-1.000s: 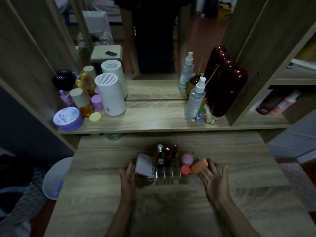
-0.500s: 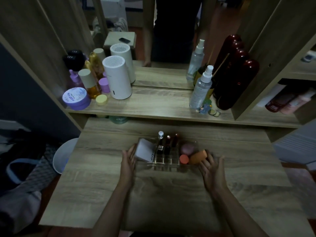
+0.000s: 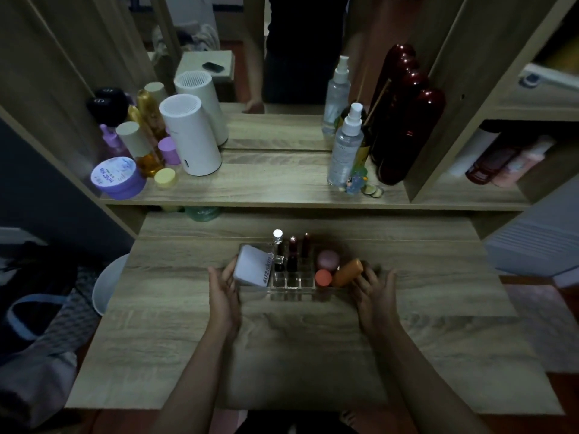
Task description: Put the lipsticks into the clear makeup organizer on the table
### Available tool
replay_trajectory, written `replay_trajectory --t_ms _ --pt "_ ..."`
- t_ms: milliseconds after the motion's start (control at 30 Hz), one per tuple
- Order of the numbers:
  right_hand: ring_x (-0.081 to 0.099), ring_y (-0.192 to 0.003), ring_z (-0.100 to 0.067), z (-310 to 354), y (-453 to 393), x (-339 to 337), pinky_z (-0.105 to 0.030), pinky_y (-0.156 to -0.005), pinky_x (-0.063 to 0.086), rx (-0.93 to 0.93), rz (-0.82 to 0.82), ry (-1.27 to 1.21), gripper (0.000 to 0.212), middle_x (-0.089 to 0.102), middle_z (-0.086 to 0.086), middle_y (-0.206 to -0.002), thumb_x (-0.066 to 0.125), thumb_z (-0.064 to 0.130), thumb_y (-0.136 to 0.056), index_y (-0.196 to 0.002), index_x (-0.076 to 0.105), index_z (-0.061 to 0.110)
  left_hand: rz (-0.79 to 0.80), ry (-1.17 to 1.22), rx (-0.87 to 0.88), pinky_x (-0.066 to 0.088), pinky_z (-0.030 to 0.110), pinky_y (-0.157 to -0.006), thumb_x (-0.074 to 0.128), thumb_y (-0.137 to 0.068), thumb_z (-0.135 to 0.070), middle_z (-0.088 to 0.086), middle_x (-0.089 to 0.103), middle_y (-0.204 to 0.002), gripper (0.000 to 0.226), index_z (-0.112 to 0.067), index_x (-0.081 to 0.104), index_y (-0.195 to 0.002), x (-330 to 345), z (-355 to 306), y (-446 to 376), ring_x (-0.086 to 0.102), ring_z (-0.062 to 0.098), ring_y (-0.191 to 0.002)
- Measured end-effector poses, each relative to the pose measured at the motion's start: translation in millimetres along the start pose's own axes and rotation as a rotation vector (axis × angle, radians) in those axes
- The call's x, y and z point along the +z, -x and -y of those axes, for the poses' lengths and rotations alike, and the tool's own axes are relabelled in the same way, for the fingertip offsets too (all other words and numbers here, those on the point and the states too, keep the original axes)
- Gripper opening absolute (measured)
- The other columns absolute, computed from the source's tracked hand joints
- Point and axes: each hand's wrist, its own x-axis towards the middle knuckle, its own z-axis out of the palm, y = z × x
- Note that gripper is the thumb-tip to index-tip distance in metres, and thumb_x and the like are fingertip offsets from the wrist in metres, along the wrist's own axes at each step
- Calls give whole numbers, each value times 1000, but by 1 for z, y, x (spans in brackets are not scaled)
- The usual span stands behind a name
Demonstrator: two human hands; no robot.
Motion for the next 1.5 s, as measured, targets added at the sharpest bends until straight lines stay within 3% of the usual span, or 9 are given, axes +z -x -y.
replay_trajectory --t_ms 167,267,533,667,800,933,1133,1333,1500 --pt "42 -128 -29 7 2 -6 -41 -109 27 18 23 -62 77 37 -18 -147 8 66 -88 -143 27 16 -13 32 -24 39 33 -94 10 -93 -54 15 52 -127 70 -6 44 -131 7 2 3 48 22 -118" --pt "36 -134 -31 16 5 -15 -43 -112 26 18 13 -69 77 35 -19 -149 9 67 -88 -143 27 16 -4 18 -30 41 26 -79 11 -93 -54 12 54 -120 69 -6 44 -131 19 8 6 51 19 -109" --pt "41 -131 -30 54 13 -60 -43 -110 31 -109 -91 -160 75 42 -16 -144 14 64 -90 -143 26 12 81 15 -85 41 24 -87 13 -94 -51 0 71 -101 63 -9 50 -124 80 39 8 59 15 -106" --pt "45 -128 -27 78 16 -92 -35 -107 34 -165 -143 -194 75 46 -17 -139 14 61 -92 -141 30 6 146 86 -152 41 32 -99 16 -94 -50 15 57 -124 64 -6 41 -133 118 58 10 60 16 -109" --pt "42 -131 -28 103 19 -122 -35 -111 29 -181 -196 -144 77 43 -18 -143 11 64 -90 -140 34 10 182 159 -225 55 25 -76 19 -94 -51 7 67 -113 60 -8 50 -123 152 80 11 68 10 -90" --pt "46 -128 -26 122 20 -147 -36 -110 31 -189 -210 -123 81 47 -16 -141 11 69 -87 -140 35 13 199 134 -233 47 30 -81 17 -94 -49 -6 76 -95 56 -16 60 -110 177 97 18 62 13 -101" --pt "51 -123 -25 148 13 -182 -45 -115 29 -183 -197 -168 85 51 -15 -137 16 74 -83 -140 35 14 202 159 -293 59 21 -65 20 -94 -49 -4 77 -82 54 -13 48 -124 209 118 28 71 8 -81" --pt "56 -115 -24 161 6 -194 -37 -96 45 -189 -268 -175 79 56 -14 -130 15 70 -86 -137 38 14 185 192 -331 46 29 -84 21 -93 -50 16 47 -140 61 -9 38 -135 222 126 40 59 14 -99" --pt "48 -123 -35 163 1 -199 -46 -102 39 -198 -257 -128 74 50 -17 -134 12 63 -91 -138 35 10 173 187 -293 58 18 -59 22 -94 -48 9 64 -116 59 -9 39 -135 227 127 40 71 7 -78"
